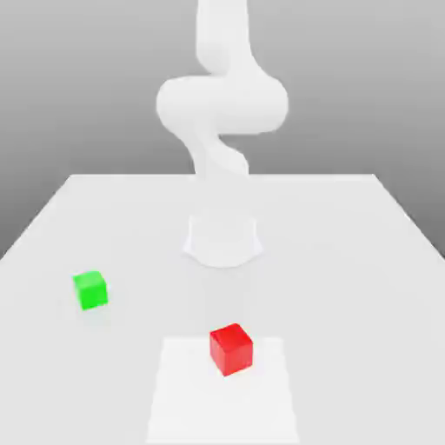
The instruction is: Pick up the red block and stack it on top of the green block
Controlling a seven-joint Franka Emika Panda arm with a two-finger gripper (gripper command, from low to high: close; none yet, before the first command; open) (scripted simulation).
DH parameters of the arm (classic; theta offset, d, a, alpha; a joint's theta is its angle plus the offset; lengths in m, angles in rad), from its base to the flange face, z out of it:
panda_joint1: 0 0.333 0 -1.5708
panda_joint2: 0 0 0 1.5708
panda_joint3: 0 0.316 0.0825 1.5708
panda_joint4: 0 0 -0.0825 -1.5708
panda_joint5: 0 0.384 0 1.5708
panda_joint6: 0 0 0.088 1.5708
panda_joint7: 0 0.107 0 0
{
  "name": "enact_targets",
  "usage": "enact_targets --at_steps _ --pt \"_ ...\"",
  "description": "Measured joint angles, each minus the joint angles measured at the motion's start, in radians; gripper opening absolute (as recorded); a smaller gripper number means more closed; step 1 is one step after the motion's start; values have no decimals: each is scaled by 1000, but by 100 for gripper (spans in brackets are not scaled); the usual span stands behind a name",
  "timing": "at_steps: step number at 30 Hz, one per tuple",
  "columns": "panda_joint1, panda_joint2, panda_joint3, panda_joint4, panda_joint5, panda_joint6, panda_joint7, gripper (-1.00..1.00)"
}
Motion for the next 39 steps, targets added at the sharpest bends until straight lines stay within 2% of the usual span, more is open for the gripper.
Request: enact_targets --at_steps 12,17,24,25,32,39 --pt "101 414 -80 -325 11 285 -270 0" --pt "124 627 -94 -475 -12 431 -380 0" --pt "94 896 -42 -475 55 651 -457 0" --pt "80 926 -26 -471 65 677 -464 -100" --pt "75 931 -21 -471 63 681 -463 -100" --pt "82 706 -48 -503 -9 489 -411 -100"
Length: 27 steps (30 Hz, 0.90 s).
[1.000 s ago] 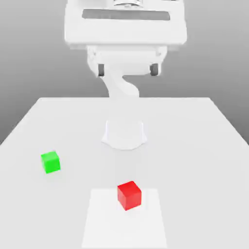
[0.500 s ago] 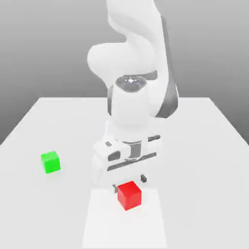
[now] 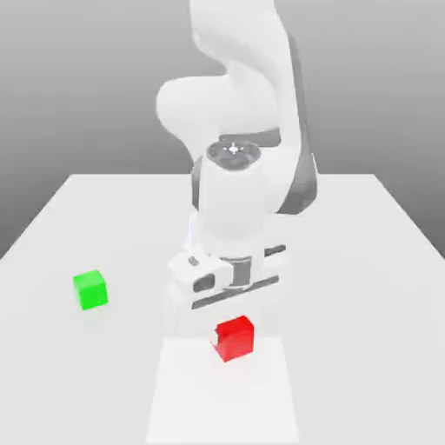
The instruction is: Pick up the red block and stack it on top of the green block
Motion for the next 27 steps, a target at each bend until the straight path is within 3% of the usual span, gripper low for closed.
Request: enact_targets --at_steps 17,27 --pt "-700 -314 -323 -125 -272 -180 309 -100" --pt "-593 -94 -423 -125 -72 29 184 -100"
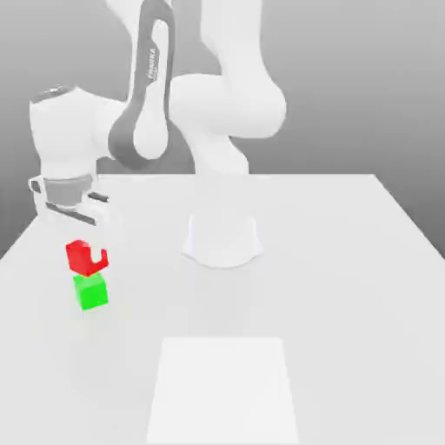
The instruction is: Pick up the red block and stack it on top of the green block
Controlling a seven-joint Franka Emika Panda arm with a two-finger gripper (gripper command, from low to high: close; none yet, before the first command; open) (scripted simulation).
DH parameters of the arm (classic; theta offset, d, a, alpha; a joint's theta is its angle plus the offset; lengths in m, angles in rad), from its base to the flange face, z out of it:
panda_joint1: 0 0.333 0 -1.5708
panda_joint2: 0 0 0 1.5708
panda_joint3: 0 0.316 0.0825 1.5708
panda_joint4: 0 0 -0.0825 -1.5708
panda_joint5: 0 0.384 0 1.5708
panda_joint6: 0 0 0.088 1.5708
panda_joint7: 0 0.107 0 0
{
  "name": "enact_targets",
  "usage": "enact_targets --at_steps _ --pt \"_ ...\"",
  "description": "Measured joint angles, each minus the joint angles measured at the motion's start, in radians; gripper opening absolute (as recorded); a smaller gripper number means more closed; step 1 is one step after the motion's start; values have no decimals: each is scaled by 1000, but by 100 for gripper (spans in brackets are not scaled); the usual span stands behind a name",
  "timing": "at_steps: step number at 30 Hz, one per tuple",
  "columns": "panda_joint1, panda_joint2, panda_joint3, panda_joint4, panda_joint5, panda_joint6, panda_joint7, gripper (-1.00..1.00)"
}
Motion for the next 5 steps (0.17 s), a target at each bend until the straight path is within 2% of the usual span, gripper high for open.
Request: enact_targets --at_steps 2,3,5 --pt "13 55 -5 -1 33 57 -22 -100" --pt "14 81 -5 -1 40 84 -27 100" --pt "15 81 -5 -1 40 84 -27 100"
